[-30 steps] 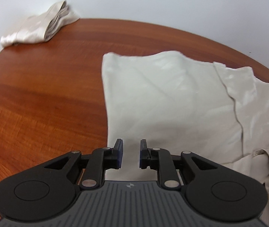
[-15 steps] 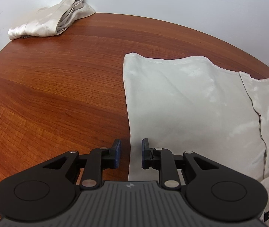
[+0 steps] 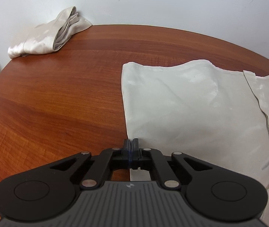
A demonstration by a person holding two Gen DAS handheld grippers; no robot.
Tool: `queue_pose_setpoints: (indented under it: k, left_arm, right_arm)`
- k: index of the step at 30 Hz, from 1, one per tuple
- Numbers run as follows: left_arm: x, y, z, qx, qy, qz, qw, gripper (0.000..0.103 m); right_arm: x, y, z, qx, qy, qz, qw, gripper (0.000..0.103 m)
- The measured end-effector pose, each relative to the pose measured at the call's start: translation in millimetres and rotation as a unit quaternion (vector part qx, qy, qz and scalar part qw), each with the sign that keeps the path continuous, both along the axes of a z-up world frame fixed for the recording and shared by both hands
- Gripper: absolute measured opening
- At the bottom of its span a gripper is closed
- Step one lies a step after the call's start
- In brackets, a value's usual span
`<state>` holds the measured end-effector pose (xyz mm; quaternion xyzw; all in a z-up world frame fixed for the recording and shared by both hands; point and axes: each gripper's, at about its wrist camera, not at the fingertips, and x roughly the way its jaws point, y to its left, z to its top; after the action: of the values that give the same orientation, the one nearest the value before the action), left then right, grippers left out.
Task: Fold clothes
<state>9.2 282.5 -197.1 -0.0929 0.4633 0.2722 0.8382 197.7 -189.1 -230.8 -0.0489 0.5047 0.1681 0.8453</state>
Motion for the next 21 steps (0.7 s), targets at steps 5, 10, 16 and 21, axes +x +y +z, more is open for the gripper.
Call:
queue_pose_setpoints:
  k: [5, 10, 16, 21]
  left_arm:
    - [6, 10, -1, 0.002, 0.0, -0.003, 1.0, 0.002]
    - [13, 18, -1, 0.001, -0.002, -0.009, 1.0, 0.002]
    - [16, 25, 2, -0.019, -0.018, 0.003, 0.9996, 0.003]
    - [21, 35, 5, -0.036, -0.028, 0.019, 0.9988, 0.02]
  right_arm:
    - [10, -1, -4, 0.01, 0.003, -0.012, 1.0, 0.044]
    - [21, 1, -10, 0.019, 0.003, -0.021, 1.0, 0.044]
    - [37, 8, -13, 0.014, -0.004, -0.012, 1.0, 0.044]
    - [50, 14, -9, 0.016, -0.013, -0.01, 1.0, 0.044]
